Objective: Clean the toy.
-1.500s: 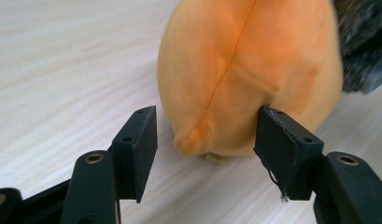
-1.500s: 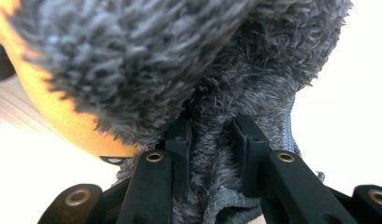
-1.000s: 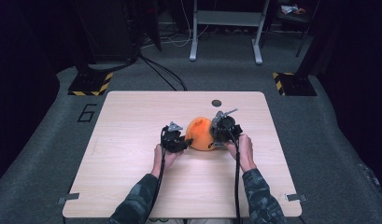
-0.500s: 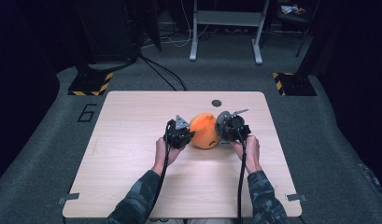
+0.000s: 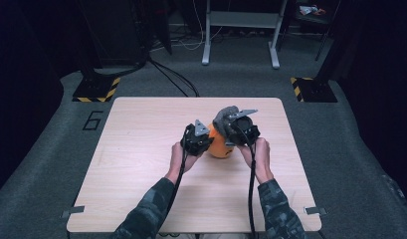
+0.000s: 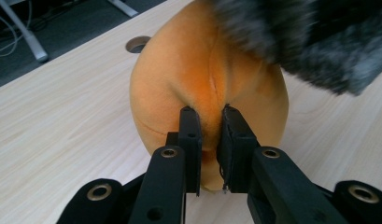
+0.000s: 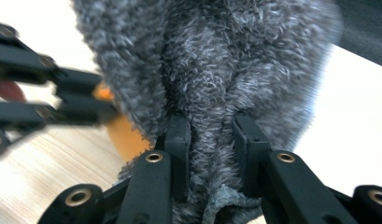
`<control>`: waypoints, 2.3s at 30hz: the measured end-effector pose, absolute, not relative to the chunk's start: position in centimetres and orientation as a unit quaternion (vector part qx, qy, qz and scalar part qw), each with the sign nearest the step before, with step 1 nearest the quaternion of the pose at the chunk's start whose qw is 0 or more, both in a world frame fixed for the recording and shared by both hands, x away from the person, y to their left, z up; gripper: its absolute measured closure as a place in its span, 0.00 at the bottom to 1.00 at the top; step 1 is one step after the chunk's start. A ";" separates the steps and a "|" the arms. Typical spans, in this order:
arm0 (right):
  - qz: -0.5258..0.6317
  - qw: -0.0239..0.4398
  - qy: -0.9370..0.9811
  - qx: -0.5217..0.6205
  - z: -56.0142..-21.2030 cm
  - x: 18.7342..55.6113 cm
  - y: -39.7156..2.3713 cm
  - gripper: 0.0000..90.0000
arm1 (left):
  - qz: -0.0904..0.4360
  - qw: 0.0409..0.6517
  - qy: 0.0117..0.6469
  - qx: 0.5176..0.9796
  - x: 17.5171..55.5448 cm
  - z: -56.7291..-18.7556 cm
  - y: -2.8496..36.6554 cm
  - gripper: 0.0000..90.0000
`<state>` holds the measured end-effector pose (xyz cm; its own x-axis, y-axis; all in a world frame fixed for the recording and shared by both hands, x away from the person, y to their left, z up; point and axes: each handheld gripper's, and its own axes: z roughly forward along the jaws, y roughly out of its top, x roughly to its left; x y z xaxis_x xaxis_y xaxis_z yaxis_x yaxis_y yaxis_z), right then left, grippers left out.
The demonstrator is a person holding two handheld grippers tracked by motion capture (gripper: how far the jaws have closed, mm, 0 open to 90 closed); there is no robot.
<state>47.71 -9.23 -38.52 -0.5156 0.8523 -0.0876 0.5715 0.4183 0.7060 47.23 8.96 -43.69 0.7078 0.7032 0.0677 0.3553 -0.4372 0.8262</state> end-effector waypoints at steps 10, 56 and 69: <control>0.269 0.208 0.822 0.457 -40.6 48.8 -9.3 0.80 | 0.210 0.427 0.323 0.818 47.3 -44.0 8.8 0.90; 0.279 0.181 0.804 0.494 -42.3 47.3 -14.4 0.79 | 0.220 0.427 0.350 0.804 47.7 -44.3 10.0 0.90; 0.256 0.192 0.789 0.525 -43.0 44.5 -17.7 0.77 | 0.210 0.430 0.382 0.791 47.1 -44.9 12.6 0.90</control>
<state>44.54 -17.73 -42.97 -0.3758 0.9261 -0.0341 0.7289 0.3181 0.6062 47.05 12.64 -44.94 0.6198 0.7848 0.0030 0.4245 -0.3384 0.8398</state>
